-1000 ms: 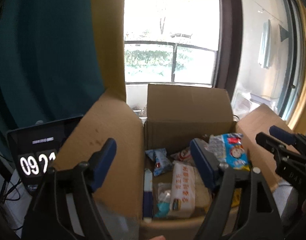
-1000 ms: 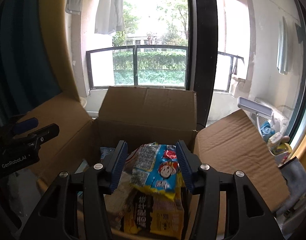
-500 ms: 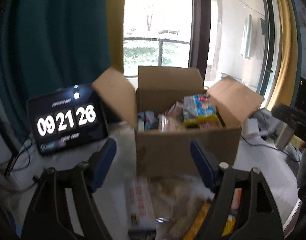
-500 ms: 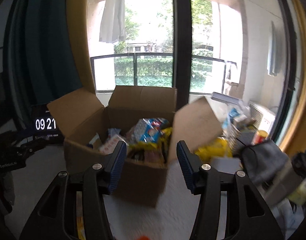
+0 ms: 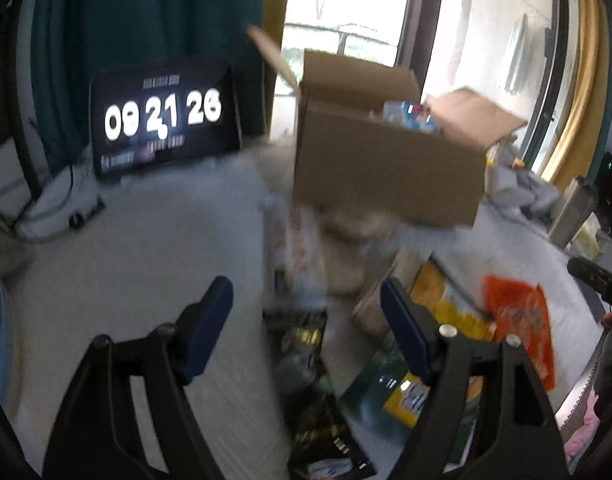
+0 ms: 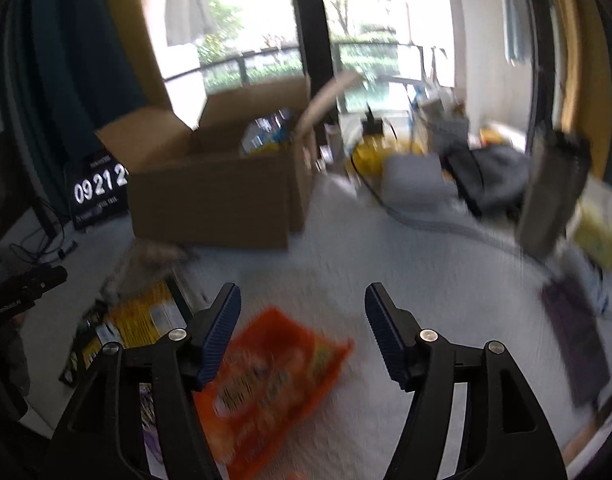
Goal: Organize snacks
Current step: 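Grasp the orange cookie bag with the right tool while the left tool grasps the black bag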
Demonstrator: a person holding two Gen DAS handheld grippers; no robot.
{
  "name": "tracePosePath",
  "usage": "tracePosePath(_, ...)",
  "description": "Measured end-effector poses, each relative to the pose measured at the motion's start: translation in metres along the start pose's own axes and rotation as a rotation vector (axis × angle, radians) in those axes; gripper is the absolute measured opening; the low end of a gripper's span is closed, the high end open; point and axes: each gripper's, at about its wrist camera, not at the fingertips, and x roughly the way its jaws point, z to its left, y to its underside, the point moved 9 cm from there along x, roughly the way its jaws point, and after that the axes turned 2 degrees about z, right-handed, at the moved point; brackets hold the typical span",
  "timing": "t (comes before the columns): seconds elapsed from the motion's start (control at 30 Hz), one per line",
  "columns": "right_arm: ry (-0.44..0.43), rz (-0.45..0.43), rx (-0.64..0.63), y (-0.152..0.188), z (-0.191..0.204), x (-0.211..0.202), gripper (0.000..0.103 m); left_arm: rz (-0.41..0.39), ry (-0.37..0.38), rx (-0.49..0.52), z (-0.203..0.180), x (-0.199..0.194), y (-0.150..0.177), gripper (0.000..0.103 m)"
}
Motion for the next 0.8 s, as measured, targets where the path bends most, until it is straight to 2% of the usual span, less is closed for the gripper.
tracePosePath(0.1, 0.015, 0.073, 0.065, 0.033, -0.013, 0.013, 0.069, 0.082, 0.027, -0.048, 0.008, 0.015, 0.026, 0.077)
tracePosePath(0.2, -0.023, 0.163, 0.117, 0.065, -0.013, 0.028, 0.069, 0.136, 0.042, -0.036, 0.007, 0.022, 0.044, 0.077)
tracePosePath(0.3, -0.057, 0.185, 0.148, 0.075, -0.007, 0.034, 0.069, 0.182, 0.054, -0.028, 0.005, 0.031, 0.057, 0.077)
tracePosePath(0.4, -0.108, 0.217, 0.171, 0.082, 0.006, 0.044, 0.069, 0.189, 0.015, 0.0, 0.006, 0.035, 0.064, 0.077)
tracePosePath(0.53, -0.071, 0.209, 0.136, 0.082, 0.016, 0.051, 0.069, 0.186, -0.027, 0.051, 0.001, 0.038, 0.067, 0.076)
tracePosePath(0.57, -0.06, 0.206, 0.132, 0.08, 0.016, 0.052, 0.069, 0.185, -0.03, 0.058, 0.0, 0.038, 0.067, 0.071)
tracePosePath(0.6, -0.056, 0.204, 0.132, 0.079, 0.016, 0.053, 0.069, 0.177, -0.024, 0.074, -0.002, 0.038, 0.066, 0.057)
tracePosePath(0.63, -0.047, 0.201, 0.132, 0.079, 0.017, 0.054, 0.068, 0.18, -0.016, 0.087, -0.005, 0.038, 0.066, 0.049)
tracePosePath(0.8, 0.01, 0.181, 0.09, 0.079, 0.019, 0.056, 0.062, 0.175, -0.04, 0.159, -0.013, 0.039, 0.066, 0.041)
